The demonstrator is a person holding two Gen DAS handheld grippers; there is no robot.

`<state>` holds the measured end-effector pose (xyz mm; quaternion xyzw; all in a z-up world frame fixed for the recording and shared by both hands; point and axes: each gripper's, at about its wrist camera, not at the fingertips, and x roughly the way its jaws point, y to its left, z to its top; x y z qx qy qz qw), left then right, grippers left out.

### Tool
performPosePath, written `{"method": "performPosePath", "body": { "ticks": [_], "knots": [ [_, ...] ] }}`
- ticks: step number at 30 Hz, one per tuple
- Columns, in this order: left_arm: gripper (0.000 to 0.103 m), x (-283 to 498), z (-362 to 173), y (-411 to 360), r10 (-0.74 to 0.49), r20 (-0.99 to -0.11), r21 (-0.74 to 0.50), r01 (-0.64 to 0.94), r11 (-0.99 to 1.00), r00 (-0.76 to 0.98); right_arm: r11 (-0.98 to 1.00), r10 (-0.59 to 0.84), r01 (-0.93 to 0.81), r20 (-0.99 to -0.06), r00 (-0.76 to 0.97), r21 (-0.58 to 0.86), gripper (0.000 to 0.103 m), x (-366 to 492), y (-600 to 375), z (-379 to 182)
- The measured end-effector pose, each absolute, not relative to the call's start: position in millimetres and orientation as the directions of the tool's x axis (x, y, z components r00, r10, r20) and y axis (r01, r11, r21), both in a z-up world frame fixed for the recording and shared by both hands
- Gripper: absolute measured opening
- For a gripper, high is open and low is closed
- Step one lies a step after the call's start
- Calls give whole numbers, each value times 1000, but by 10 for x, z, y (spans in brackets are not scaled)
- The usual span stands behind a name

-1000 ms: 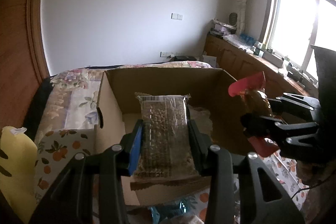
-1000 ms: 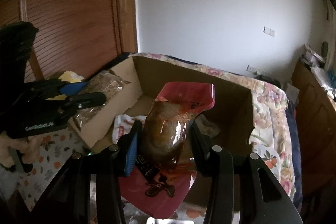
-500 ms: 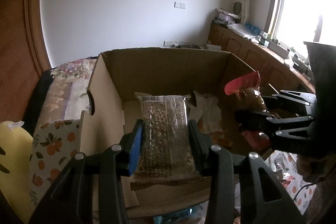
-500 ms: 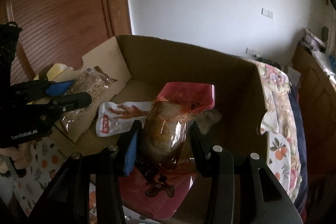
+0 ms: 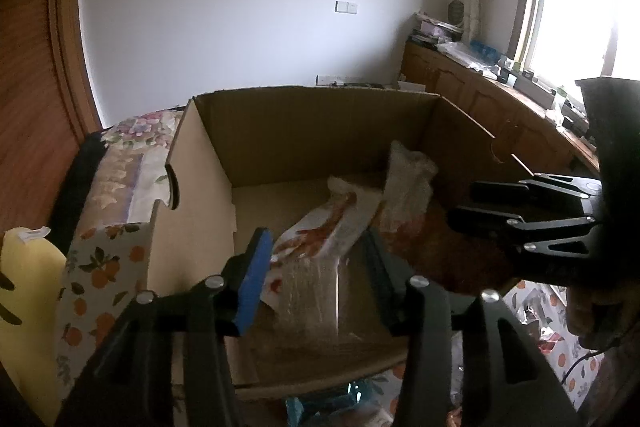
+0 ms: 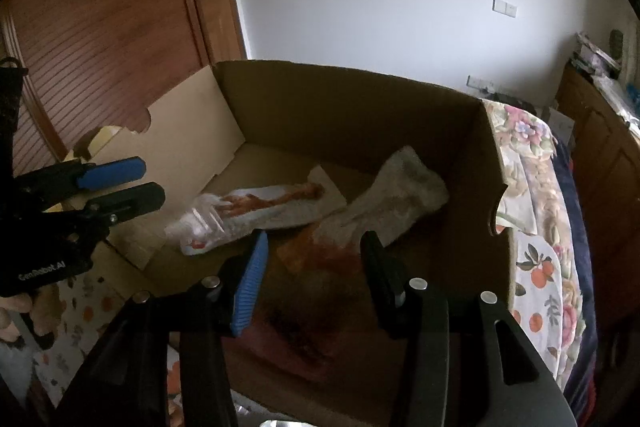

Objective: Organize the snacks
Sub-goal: 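Lower both packets into the box and open both tools, then move both tools back down to the snack pile beside the box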

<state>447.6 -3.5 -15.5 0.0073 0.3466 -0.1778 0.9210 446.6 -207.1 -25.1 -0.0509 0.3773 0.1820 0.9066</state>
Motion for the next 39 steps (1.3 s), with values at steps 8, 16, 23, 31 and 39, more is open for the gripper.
{"method": "performPosePath", "body": {
  "ticks": [8,16,23,31,39],
  "knots": [
    [54,4105,37,-4,-344,-593,-108,352,930,728,924,325,-375,-654,683,68,50,3934,-2268,-18],
    [55,3583,196,-26,-351,-559,-89,367,926,751,930,323,-360,-642,695,78,54,3346,-2506,94],
    [55,3190,124,-67,-354,-557,-73,381,922,751,935,297,-351,-643,706,46,66,2946,-2583,-12],
    [55,2990,-345,-136,-326,-622,-76,360,930,711,940,255,-342,-670,697,3,67,2728,-2621,-441],
    [55,3070,-727,-197,-310,-685,-102,335,937,660,951,264,-303,-682,682,65,67,2739,-2879,-787]
  ]
}}
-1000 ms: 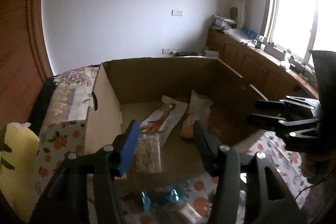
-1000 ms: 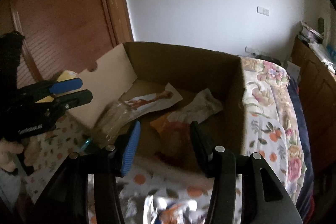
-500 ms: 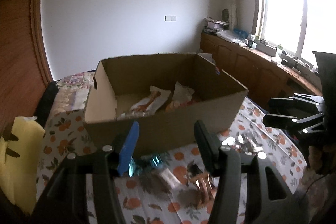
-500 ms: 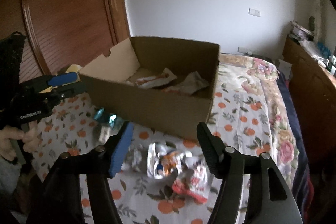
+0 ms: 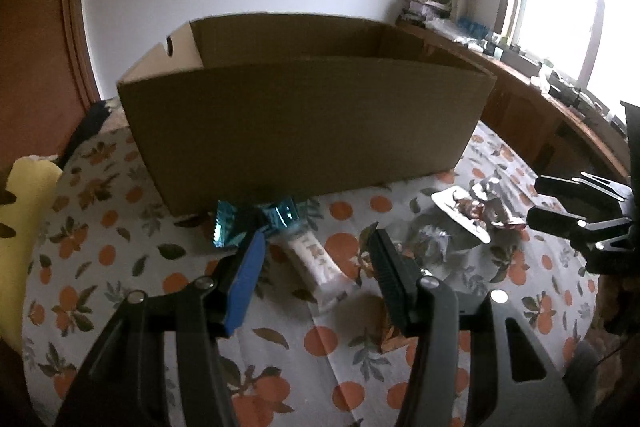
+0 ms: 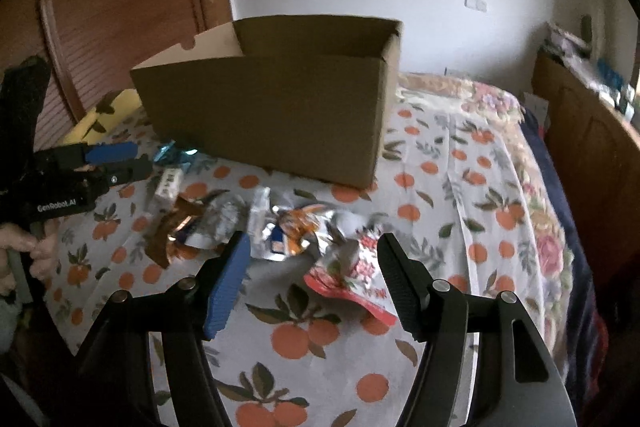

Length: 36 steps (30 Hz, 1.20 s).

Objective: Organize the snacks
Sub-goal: 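Move both tools back down to the snack pile beside the box, then grasp the white bar packet with the left tool while the right grasps the white duck-neck packet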

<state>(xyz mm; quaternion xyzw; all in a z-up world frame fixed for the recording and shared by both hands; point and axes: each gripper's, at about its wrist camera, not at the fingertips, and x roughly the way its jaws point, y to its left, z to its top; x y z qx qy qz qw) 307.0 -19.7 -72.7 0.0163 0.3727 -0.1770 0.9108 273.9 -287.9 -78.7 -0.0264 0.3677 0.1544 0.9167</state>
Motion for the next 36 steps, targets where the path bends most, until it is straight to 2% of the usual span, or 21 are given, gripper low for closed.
{"method": "performPosePath", "body": {
  "ticks": [13,25,30,31,32,34,36],
  "knots": [
    [55,3330,-1084,-268,-232,-770,-84,266,960,595,952,288,-275,-698,656,135,67,2818,-3070,-1007],
    [55,3410,-1113,-401,-233,-785,-79,281,956,573,953,291,-256,-723,627,161,67,2866,-3106,-1126],
    [54,3399,-1125,-498,-228,-786,-59,297,953,575,958,268,-257,-732,626,131,67,2870,-3062,-1126],
    [48,3392,-1127,-501,-229,-784,-58,299,952,577,958,262,-259,-734,626,121,67,2868,-3047,-1128],
    [33,3380,-1125,-504,-224,-781,-50,298,953,583,959,257,-259,-735,628,114,67,2865,-3038,-1130],
    [25,3347,-1124,-487,-260,-776,-88,310,947,575,960,253,-260,-736,628,108,67,2867,-3026,-1137],
    [22,3307,-1118,-446,-300,-774,-134,318,938,558,959,258,-261,-738,624,114,67,2870,-3028,-1142]
  ]
}}
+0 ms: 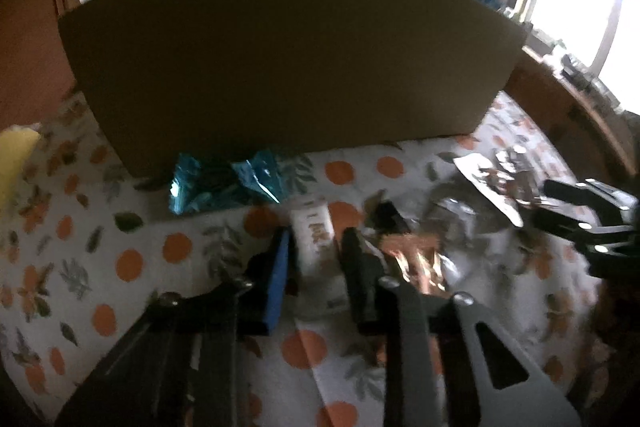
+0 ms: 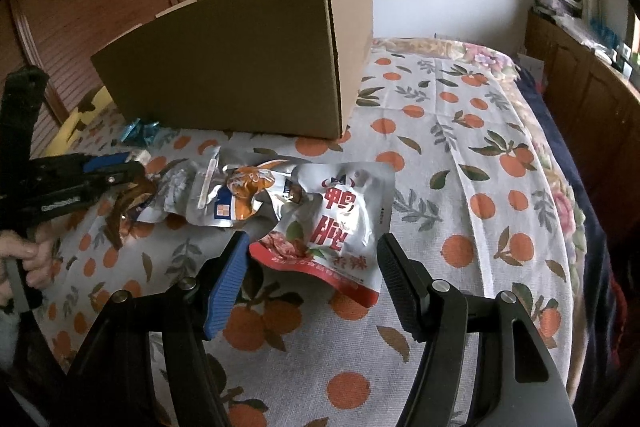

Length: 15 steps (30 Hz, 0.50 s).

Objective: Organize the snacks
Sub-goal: 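Grasp the white bar packet with the left tool while the right grasps the white duck-neck packet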

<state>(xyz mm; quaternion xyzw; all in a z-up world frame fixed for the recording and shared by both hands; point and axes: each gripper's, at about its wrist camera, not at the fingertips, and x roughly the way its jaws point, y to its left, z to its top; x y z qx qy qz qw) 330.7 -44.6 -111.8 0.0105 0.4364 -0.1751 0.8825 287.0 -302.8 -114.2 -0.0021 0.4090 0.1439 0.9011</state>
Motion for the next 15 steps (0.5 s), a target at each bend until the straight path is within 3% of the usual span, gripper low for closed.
{"method": "performPosePath", "body": {
  "ticks": [15],
  "knots": [
    [21,3093,-1143,-204,-348,-746,-203,303,931,568,974,224,-169,-746,627,150,67,2949,-3166,-1119]
  ]
}}
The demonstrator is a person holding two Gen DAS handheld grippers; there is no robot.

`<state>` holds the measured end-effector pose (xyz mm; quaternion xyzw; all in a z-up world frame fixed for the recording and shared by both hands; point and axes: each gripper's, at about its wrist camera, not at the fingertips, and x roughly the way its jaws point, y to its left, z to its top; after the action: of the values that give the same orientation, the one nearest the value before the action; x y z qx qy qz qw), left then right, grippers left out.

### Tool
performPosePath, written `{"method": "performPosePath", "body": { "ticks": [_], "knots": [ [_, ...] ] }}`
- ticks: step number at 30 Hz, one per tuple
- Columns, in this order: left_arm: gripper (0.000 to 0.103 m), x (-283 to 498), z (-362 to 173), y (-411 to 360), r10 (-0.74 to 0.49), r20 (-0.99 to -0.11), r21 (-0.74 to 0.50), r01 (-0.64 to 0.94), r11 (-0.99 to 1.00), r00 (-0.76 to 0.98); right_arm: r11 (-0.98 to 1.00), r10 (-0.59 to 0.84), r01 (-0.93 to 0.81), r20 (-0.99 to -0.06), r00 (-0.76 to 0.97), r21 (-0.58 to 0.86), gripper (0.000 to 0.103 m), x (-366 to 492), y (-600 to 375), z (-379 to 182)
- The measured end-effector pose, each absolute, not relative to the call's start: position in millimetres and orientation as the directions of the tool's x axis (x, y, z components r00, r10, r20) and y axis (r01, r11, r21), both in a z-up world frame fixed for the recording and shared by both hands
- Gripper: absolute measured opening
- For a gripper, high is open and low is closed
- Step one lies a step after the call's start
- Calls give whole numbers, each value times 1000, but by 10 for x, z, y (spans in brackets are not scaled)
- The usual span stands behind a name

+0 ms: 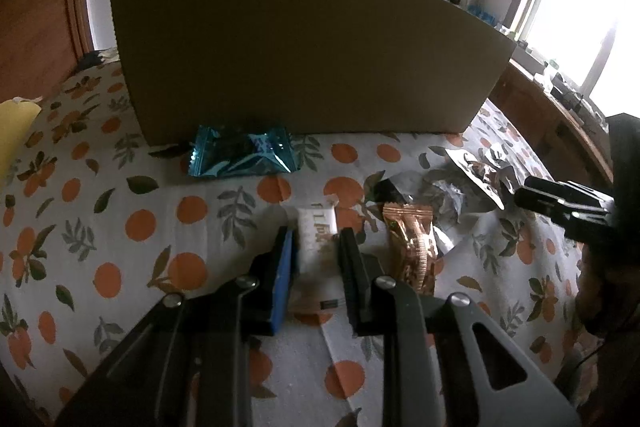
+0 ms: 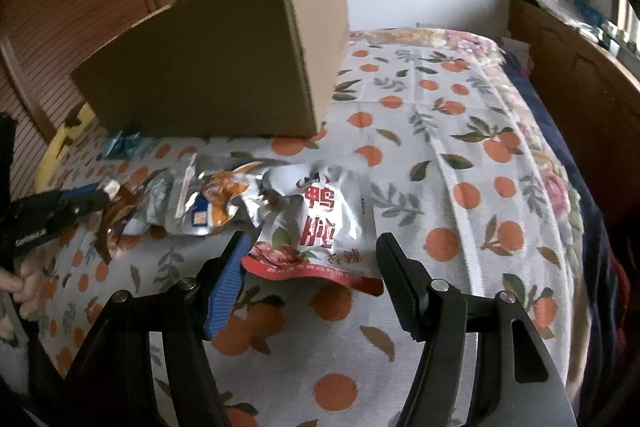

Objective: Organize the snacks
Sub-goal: 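Grasp the white bar packet with the left tool while the right grasps the white duck-neck packet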

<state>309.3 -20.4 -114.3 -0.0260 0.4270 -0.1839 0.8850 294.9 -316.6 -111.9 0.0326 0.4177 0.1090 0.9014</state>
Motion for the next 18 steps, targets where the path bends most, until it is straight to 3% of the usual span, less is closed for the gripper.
{"method": "performPosePath", "body": {
  "ticks": [6,18],
  "knots": [
    [21,3064,-1154,-129,-363,-741,-224,303,927,565,976,215,-169,-763,609,140,72,3137,-3132,-1073],
    [21,3074,-1140,-129,-363,-741,-225,302,927,565,983,169,-157,-814,556,97,73,3366,-3219,-1142]
  ]
}}
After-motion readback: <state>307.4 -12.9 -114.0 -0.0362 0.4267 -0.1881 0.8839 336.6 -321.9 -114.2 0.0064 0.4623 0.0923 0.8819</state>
